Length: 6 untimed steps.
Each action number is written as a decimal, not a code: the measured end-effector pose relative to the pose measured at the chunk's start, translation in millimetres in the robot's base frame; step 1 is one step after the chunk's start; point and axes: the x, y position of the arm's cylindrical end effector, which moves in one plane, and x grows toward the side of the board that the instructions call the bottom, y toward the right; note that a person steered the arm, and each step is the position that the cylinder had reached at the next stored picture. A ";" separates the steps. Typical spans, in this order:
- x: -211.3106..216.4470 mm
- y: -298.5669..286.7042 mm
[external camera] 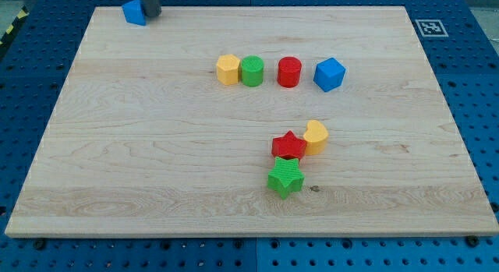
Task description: Move the yellow hexagon a bit down
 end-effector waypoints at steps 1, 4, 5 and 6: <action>7.2 63.3; 155.5 130.0; 162.7 133.2; 193.4 146.7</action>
